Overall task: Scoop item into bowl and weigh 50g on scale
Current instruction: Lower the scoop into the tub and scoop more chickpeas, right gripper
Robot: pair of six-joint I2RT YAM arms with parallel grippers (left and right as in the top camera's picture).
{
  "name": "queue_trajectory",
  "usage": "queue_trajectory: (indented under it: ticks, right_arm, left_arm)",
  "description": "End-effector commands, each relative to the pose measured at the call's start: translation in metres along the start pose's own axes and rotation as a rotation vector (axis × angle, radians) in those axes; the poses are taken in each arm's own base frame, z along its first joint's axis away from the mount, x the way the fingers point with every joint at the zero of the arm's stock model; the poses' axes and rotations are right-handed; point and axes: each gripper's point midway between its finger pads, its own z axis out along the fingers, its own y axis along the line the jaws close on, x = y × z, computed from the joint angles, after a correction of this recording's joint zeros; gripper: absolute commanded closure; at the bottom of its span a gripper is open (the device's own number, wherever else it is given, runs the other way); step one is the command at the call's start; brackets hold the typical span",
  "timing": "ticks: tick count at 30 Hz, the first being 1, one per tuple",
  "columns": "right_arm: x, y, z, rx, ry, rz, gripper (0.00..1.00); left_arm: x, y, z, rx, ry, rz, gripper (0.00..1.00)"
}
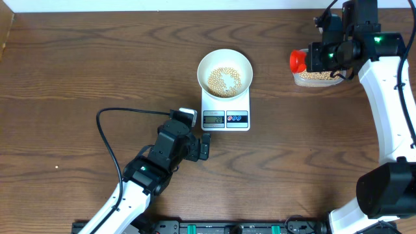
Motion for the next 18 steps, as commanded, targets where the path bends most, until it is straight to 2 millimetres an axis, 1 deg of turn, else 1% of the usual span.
queue_trajectory:
  ticks: [1,4,10,14,16,18]
  right_arm:
    - [-0.007,0.002,-0.003,-0.010,-0.031,-0.015,0.99]
    - [-0.022,0.006,-0.003,-0.017,-0.090,-0.029,0.99]
    - [-0.026,0.005,-0.004,-0.014,-0.108,-0.059,0.99]
    - [-0.034,0.005,-0.003,0.014,-0.137,-0.091,0.99]
    - [-0.041,0.004,-0.003,0.052,-0.164,-0.109,0.99]
    - [-0.046,0.005,-0.004,0.055,-0.185,-0.116,0.99]
  left_arm:
    - [0.001,0.002,0.000,-0.012,0.000,0.008,0.01]
    - [0.001,0.002,0.000,-0.012,0.000,0.008,0.01]
    - [0.001,0.002,0.000,-0.012,0.000,0.008,0.01]
    - [0.001,0.002,0.000,-0.012,0.000,0.008,0.01]
    - [0.008,0.008,0.000,-0.042,0.031,0.009,0.01]
    - [0.015,0.010,0.000,-0.050,0.056,0.010,0.01]
